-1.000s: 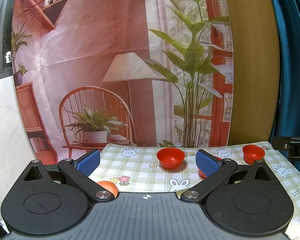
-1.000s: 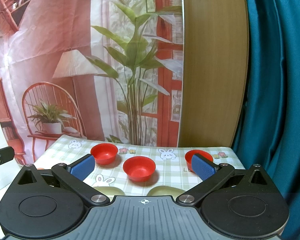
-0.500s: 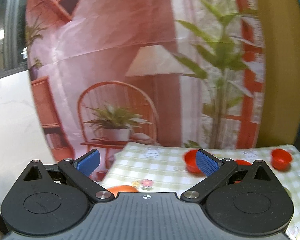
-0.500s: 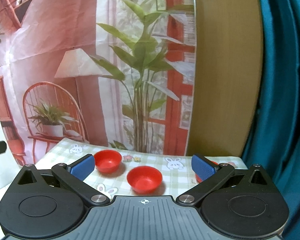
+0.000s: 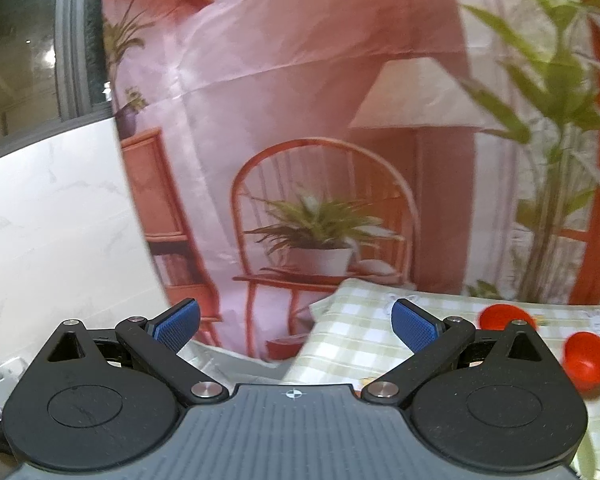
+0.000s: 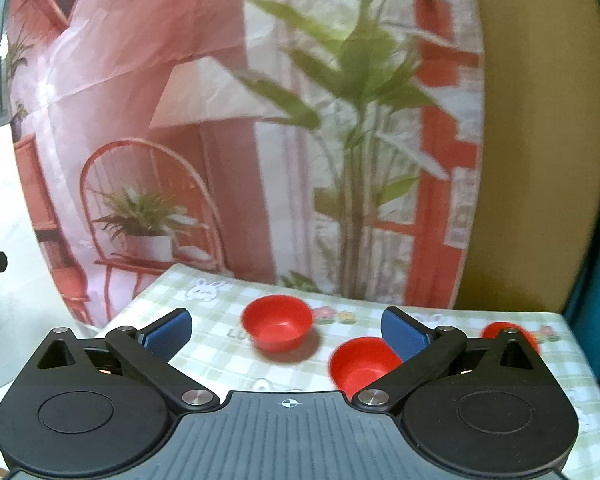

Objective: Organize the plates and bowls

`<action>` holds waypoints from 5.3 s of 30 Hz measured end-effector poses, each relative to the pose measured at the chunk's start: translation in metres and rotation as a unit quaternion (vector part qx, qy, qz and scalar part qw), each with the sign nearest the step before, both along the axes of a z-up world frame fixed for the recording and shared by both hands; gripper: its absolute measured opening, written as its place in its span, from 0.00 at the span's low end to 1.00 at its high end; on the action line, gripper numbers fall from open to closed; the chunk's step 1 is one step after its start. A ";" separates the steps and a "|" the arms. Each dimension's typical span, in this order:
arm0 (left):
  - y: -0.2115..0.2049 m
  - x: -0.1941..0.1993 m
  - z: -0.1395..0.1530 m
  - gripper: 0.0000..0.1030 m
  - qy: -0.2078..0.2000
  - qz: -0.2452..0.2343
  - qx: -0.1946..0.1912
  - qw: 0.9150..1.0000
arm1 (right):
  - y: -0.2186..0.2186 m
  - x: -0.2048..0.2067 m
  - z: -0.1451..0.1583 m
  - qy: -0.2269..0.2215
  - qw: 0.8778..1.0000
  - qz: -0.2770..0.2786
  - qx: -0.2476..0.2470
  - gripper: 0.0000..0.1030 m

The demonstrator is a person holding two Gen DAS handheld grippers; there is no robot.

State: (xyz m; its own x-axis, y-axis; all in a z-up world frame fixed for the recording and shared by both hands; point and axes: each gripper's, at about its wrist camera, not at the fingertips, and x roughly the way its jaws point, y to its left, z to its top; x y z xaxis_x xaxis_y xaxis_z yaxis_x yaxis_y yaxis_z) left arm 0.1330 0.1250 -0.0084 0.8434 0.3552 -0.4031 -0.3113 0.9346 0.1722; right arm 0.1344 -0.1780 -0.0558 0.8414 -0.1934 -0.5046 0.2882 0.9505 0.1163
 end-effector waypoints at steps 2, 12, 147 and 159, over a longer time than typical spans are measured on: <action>0.013 0.008 -0.004 1.00 0.003 0.009 -0.002 1.000 | 0.009 0.016 -0.008 0.004 1.000 0.012 0.005 0.97; 0.067 0.040 -0.044 0.99 0.036 0.056 -0.007 0.998 | 0.068 0.085 -0.049 0.025 0.994 0.106 0.001 0.88; -0.141 0.026 -0.178 0.14 0.177 -0.207 -0.114 0.955 | -0.085 -0.061 -0.144 0.065 0.991 -0.004 0.113 0.16; -0.196 0.047 -0.145 0.14 0.128 -0.275 -0.124 0.945 | -0.153 -0.094 -0.126 0.022 0.992 -0.094 0.081 0.17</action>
